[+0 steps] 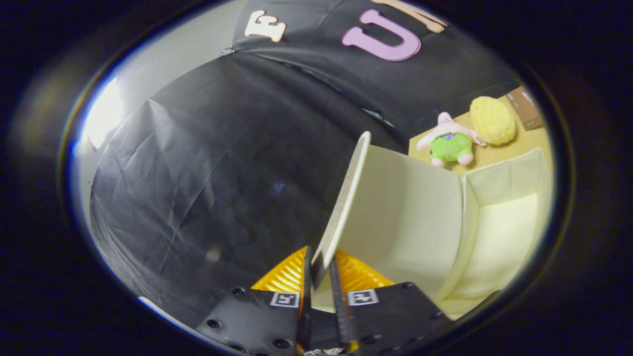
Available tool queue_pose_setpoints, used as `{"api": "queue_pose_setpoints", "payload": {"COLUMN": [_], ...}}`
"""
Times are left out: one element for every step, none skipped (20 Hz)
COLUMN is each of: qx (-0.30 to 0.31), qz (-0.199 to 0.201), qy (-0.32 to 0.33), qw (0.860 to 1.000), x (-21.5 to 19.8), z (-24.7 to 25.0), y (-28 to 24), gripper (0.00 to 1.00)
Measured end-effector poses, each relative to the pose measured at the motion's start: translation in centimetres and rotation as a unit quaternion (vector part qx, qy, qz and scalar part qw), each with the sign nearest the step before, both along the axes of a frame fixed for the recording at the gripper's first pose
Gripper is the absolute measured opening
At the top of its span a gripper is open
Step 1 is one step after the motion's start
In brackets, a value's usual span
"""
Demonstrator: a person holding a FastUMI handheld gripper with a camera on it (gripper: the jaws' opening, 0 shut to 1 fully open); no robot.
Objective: Open the storage box then place both shoes into the box .Put the left shoe in first, then the right shoe, with the right side of both shoes facing outward in a uniform manner.
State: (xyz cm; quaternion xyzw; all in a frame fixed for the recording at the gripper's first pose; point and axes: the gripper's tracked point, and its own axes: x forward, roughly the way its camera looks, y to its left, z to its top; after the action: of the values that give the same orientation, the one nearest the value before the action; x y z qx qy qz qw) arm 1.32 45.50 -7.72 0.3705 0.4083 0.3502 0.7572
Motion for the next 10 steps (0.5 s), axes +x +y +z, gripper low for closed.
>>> {"api": "queue_pose_setpoints", "payload": {"qx": [-0.013,-0.023,-0.029,-0.036,-0.046,-0.055,-0.067,-0.080,-0.093,-0.105], "qz": [0.009,0.017,0.022,0.024,0.025,0.025,0.022,0.019,0.016,0.012], "qy": [-0.006,-0.013,-0.020,-0.031,-0.044,-0.061,-0.082,-0.101,-0.115,-0.127], "qw": [1.000,1.000,0.999,0.999,0.998,0.996,0.994,0.991,0.989,0.986], "x": [-0.2,-0.4,-0.7,-1.4,-1.8,-2.0,-1.9,-1.6,-1.5,-1.3], "z": [-0.6,-1.1,-1.1,-1.0,-0.5,-0.3,-0.2,-0.2,-0.5,-0.6], "y": [0.0,-0.1,-0.4,0.0,-0.5,-1.2,-1.9,-3.0,-4.0,-5.3], "gripper": [0.46,0.53,0.61,0.68,0.76,0.83,0.91,0.98,0.98,0.98]}}
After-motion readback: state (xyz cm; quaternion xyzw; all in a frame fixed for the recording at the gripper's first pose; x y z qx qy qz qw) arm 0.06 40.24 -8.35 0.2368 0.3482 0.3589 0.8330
